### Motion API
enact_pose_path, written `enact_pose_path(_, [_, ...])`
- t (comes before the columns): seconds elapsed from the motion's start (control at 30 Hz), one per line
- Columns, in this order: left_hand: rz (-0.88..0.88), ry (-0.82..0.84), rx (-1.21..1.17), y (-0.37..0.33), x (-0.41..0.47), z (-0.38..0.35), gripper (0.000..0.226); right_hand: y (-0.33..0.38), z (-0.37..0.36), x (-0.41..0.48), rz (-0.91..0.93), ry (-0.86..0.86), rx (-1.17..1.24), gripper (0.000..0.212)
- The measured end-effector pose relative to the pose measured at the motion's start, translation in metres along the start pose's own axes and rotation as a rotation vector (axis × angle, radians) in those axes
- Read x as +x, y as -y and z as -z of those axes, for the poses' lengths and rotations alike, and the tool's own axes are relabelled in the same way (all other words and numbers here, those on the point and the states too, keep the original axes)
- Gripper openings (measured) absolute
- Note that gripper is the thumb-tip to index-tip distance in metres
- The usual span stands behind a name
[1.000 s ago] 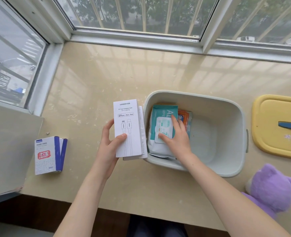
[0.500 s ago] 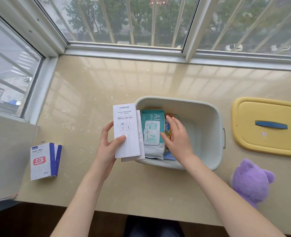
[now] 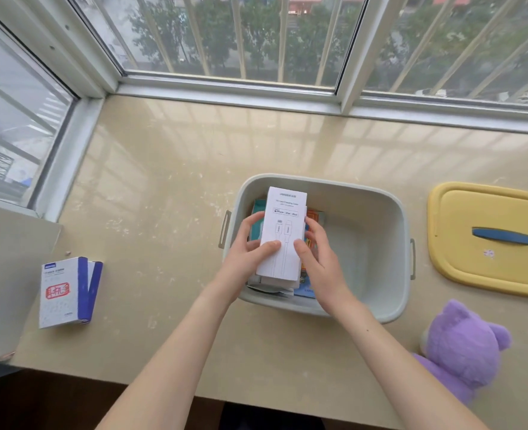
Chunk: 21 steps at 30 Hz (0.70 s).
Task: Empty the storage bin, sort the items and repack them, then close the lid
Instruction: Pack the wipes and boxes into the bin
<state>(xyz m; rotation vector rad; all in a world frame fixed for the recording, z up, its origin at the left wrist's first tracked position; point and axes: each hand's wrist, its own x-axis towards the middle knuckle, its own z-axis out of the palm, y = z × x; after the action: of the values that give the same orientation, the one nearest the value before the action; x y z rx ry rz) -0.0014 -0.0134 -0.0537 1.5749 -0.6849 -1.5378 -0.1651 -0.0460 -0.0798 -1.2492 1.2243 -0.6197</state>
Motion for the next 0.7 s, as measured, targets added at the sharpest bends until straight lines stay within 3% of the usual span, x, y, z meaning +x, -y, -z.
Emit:
enact_pose_path(0.1, [0.004,0.011,0.001,0.002,0.000,0.000,0.055,0.000,-0.003,0.003,-0.072,-0.041,0.182,0.061])
enact_pose_path(0.27, [-0.012,-0.003,0.028,0.001,-0.004,0.005,0.055,-0.001,-0.004,0.006,-0.123,-0.051,0.267,0.068])
enact_pose_path(0.5, [-0.020,-0.064,0.044,0.009,0.007,0.006,0.056,-0.005,-0.007,0.007,-0.131,-0.094,0.260,0.065])
enact_pose_path(0.7, [0.006,-0.088,0.032,0.025,0.016,0.001,0.058,-0.010,0.004,0.001,-0.079,-0.172,0.046,0.051])
